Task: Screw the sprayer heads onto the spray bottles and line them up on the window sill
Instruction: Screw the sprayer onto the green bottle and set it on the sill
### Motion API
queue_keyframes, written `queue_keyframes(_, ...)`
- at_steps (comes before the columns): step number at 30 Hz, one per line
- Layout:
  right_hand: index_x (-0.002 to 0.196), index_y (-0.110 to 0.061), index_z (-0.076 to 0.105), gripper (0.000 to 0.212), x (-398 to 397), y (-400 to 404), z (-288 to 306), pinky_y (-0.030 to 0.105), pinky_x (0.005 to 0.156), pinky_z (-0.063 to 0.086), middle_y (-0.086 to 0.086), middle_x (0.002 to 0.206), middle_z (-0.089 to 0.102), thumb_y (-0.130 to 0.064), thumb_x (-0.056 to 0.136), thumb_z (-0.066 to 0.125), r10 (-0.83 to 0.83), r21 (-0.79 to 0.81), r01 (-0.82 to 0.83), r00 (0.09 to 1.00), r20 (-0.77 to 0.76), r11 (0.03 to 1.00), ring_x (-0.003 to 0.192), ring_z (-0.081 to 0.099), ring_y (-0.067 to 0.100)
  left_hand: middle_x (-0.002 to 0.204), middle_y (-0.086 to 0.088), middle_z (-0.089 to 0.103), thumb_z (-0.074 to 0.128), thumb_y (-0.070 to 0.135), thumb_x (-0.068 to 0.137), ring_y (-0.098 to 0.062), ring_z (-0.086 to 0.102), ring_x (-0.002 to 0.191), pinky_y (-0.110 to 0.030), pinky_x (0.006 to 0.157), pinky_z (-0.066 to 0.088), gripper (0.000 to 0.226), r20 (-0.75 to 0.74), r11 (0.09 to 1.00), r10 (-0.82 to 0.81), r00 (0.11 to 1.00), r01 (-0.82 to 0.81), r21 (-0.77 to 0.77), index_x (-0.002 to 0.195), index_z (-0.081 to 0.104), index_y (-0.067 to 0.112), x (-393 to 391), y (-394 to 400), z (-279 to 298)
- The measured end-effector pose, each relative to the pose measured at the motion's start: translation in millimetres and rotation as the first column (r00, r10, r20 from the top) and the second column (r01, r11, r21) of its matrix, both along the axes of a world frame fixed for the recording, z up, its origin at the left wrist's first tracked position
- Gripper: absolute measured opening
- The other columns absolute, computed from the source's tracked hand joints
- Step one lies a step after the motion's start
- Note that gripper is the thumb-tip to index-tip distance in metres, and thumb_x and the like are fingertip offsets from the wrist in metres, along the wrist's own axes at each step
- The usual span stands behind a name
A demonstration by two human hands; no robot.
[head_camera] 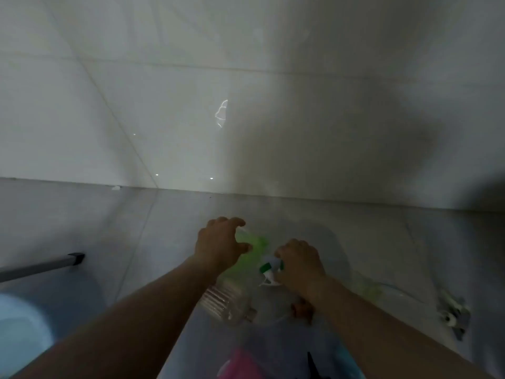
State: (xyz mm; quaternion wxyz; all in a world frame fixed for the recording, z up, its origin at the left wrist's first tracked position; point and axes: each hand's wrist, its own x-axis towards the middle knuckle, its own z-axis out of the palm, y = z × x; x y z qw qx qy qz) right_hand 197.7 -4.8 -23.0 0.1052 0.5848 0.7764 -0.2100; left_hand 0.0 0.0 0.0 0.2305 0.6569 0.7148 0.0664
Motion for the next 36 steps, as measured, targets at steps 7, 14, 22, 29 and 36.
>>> queue_keyframes(7, 0.132, -0.018, 0.053, 0.062, -11.8, -1.2, -45.9, 0.058, 0.119, 0.006, 0.008, 0.14, 0.044, -0.055, 0.083, 0.061, 0.085, -0.003, -0.086, 0.985, 0.149, 0.996, 0.142, 0.025, 0.03, 0.154, -0.006, 0.041, 0.086, 0.06, 0.061, -0.032, 0.04, 0.138, -0.05, 0.109, 0.038, 0.109, -0.097, 0.971, -0.064, 0.993, 0.04, -0.236, 0.152, 0.034, 0.031, -1.3, 19.3, -40.2)
queue_keyframes(14, 0.125, -0.018, 0.058, 0.057, -22.3, 5.0, -67.1, 0.058, 0.12, -0.002, 0.008, 0.137, 0.045, -0.051, 0.08, 0.063, 0.086, 0.076, -0.094, 0.992, 0.095, 0.993, 0.145, 0.021, 0.03, 0.151, -0.003, 0.046, 0.09, 0.057, 0.058, -0.03, 0.053, 0.13, -0.048, 0.103, 0.047, 0.115, -0.074, 0.947, -0.074, 0.995, 0.047, -0.319, 0.153, 0.028, 0.033, -10.5, 26.6, -60.5)
queue_keyframes(22, 0.117, -0.019, 0.058, 0.055, -23.2, 32.5, -51.0, 0.054, 0.121, 0.005, 0.005, 0.127, 0.061, -0.057, 0.077, 0.06, -0.08, 0.162, 0.089, 0.995, -0.059, 0.983, 0.14, 0.036, 0.029, 0.136, -0.008, 0.054, 0.082, 0.057, 0.063, -0.031, 0.053, 0.119, -0.047, 0.097, 0.051, 0.101, 0.072, 0.991, 0.121, 0.99, -0.116, -0.067, 0.148, 0.039, 0.023, -24.5, 32.7, -47.5)
queue_keyframes(29, 0.105, -0.031, 0.066, 0.044, -8.7, 57.9, 37.9, 0.048, 0.112, 0.028, -0.011, 0.087, 0.073, -0.06, 0.073, 0.063, -0.225, 0.292, 0.43, 0.813, -0.537, 0.854, 0.093, 0.067, 0.018, 0.114, -0.004, 0.062, 0.09, 0.041, 0.069, -0.018, 0.066, 0.097, -0.036, 0.076, 0.059, 0.076, 0.707, 0.861, 0.425, 0.565, -0.494, -0.122, 0.128, 0.048, 0.016, -26.9, 35.5, 10.4)
queue_keyframes(36, 0.087, -0.009, 0.062, 0.031, 21.3, 46.1, 136.4, 0.03, 0.061, 0.037, -0.008, 0.069, 0.05, -0.039, 0.089, 0.058, -0.153, 0.049, 0.434, 0.418, -0.895, 0.899, 0.063, 0.046, 0.007, 0.119, -0.012, 0.069, 0.073, 0.036, 0.086, -0.03, 0.069, 0.107, -0.04, 0.085, 0.058, 0.032, 0.887, 0.816, 0.46, -0.041, -0.374, -0.441, 0.113, 0.065, 0.021, -6.6, 19.2, 66.7)
